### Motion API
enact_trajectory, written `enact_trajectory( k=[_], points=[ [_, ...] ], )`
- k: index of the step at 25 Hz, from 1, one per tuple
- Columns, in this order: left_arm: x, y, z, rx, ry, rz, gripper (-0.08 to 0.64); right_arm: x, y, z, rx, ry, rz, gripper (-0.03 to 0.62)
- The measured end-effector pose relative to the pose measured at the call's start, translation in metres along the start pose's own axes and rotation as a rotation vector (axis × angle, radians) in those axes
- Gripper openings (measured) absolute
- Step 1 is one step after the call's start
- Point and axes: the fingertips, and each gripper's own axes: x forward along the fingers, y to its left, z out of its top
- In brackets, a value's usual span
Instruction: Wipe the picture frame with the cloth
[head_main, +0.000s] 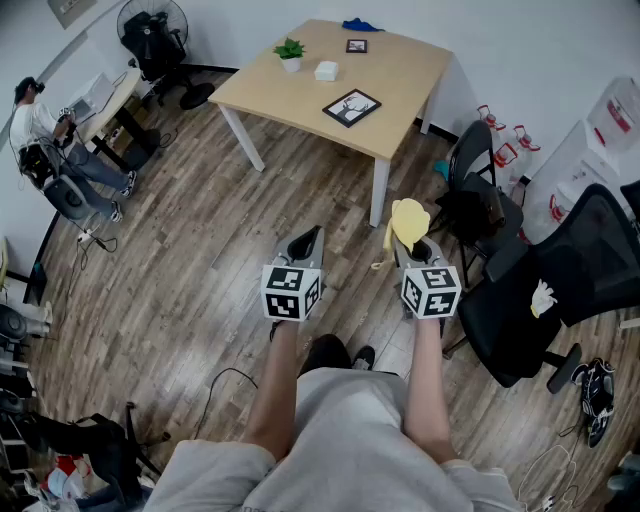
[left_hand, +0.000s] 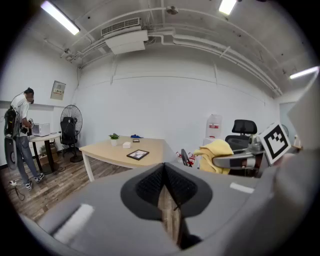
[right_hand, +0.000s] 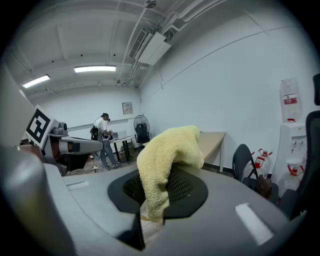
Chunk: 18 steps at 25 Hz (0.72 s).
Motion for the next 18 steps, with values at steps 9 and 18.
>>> enact_trajectory(
  k=[9,18],
  points=[
    [-0.009,-0.002,0.002,0.001,-0.017,0.009,0.052,-0.007,0.004,0.0,-0.012,-0.002,0.01,0.051],
    [-0.034,0.013,-0.005,0.0,-0.029,0.058,0.052,-0.014,-0.006,0.011,0.035,-0.089,0.019,0.051]
  ],
)
